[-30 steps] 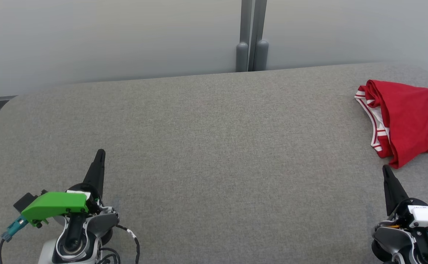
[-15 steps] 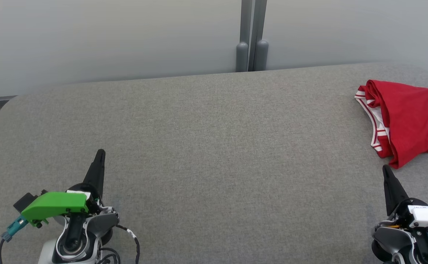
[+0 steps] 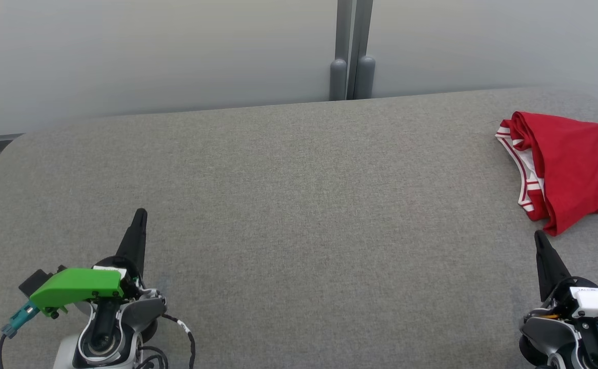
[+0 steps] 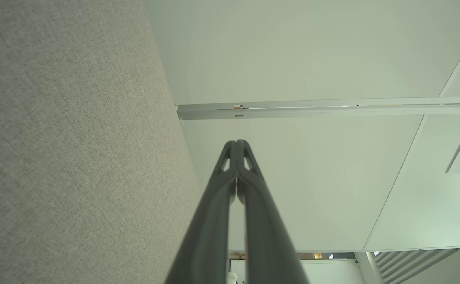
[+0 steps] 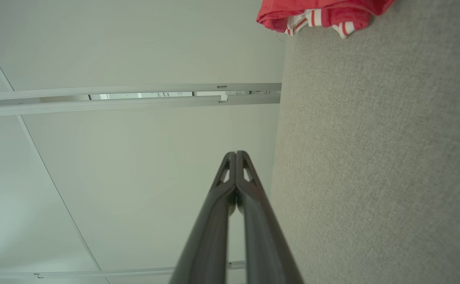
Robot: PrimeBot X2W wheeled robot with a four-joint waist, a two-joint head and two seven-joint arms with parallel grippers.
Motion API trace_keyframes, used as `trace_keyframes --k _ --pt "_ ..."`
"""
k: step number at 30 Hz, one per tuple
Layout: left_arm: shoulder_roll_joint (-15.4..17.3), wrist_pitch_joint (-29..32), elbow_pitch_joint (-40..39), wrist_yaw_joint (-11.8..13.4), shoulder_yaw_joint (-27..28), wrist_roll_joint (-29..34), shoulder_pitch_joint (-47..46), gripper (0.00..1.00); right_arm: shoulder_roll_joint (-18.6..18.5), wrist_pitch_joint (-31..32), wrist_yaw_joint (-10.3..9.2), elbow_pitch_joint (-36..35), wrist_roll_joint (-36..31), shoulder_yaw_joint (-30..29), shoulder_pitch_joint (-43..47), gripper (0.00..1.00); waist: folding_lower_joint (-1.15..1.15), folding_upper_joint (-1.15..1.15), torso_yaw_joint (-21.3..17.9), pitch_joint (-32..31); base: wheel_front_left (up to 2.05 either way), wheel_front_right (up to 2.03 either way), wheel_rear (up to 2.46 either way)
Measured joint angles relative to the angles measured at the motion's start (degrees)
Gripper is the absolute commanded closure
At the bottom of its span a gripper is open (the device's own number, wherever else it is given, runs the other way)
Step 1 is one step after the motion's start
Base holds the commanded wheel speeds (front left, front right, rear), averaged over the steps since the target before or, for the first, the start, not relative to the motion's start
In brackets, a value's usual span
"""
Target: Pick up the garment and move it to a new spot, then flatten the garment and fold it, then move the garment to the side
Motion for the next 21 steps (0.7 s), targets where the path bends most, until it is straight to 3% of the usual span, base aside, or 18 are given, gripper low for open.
trace_keyframes --k 21 --pt "0.00 0.00 0.00 0.00 0.00 0.00 0.00 1.00 0.00 0.00 0.00 0.00 0.00 -0.01 -0.01 1.00 0.00 0.00 0.00 0.00 0.00 0.00 0.00"
